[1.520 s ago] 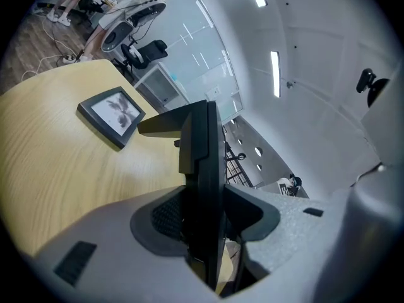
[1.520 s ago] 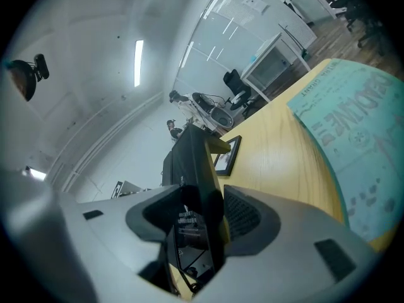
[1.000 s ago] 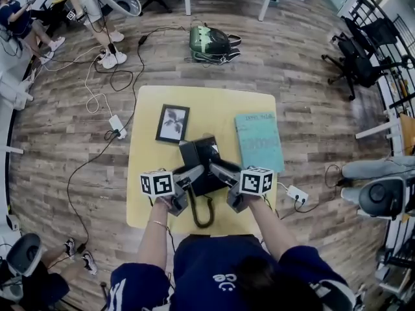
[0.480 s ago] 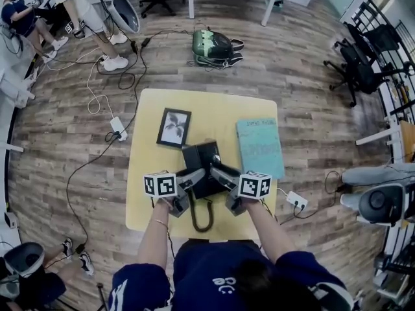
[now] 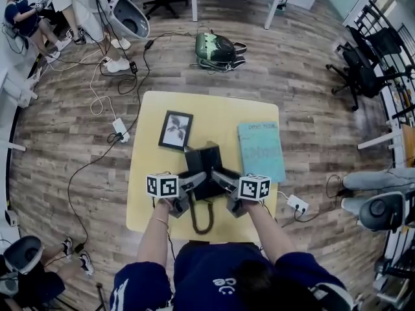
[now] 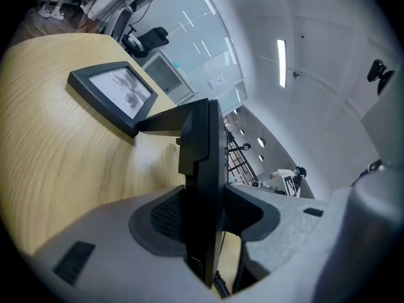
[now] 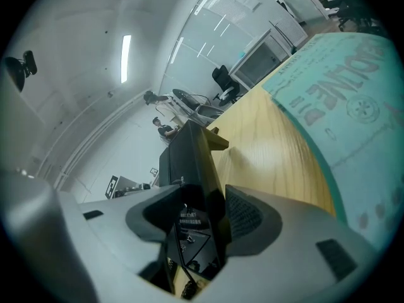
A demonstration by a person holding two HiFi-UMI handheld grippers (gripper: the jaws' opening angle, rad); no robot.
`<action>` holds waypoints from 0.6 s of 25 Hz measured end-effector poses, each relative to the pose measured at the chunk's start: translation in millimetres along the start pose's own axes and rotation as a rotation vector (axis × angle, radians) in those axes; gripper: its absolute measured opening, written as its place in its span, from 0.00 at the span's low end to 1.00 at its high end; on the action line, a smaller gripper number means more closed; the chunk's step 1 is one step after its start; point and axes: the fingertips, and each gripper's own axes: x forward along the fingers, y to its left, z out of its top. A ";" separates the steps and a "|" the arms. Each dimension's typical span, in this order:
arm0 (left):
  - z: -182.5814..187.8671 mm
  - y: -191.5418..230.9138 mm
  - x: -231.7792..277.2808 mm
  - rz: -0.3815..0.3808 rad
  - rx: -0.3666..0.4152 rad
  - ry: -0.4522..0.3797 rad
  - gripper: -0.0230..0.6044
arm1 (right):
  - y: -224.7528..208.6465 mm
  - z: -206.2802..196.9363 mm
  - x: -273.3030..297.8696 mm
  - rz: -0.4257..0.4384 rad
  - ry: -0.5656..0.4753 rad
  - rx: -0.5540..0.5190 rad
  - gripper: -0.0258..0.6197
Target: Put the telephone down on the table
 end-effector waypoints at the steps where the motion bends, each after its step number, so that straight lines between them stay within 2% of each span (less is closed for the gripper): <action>1: 0.0 -0.2 0.3 -0.005 -0.002 0.000 0.34 | -0.4 0.5 -0.5 0.000 0.005 -0.004 0.38; 5: -1.6 -0.7 1.7 -0.020 -0.011 -0.010 0.34 | 0.5 0.1 -0.5 0.013 0.009 -0.004 0.38; 9: -3.6 4.7 -0.5 0.003 0.003 -0.040 0.34 | 2.1 0.0 0.6 0.020 0.005 0.002 0.39; 12: -2.5 4.5 -3.1 0.025 0.011 -0.072 0.34 | 8.0 1.9 2.1 0.047 0.003 0.022 0.49; 15: -1.6 3.5 -5.7 0.075 0.033 -0.090 0.35 | 14.6 7.1 2.3 0.025 -0.003 -0.023 0.56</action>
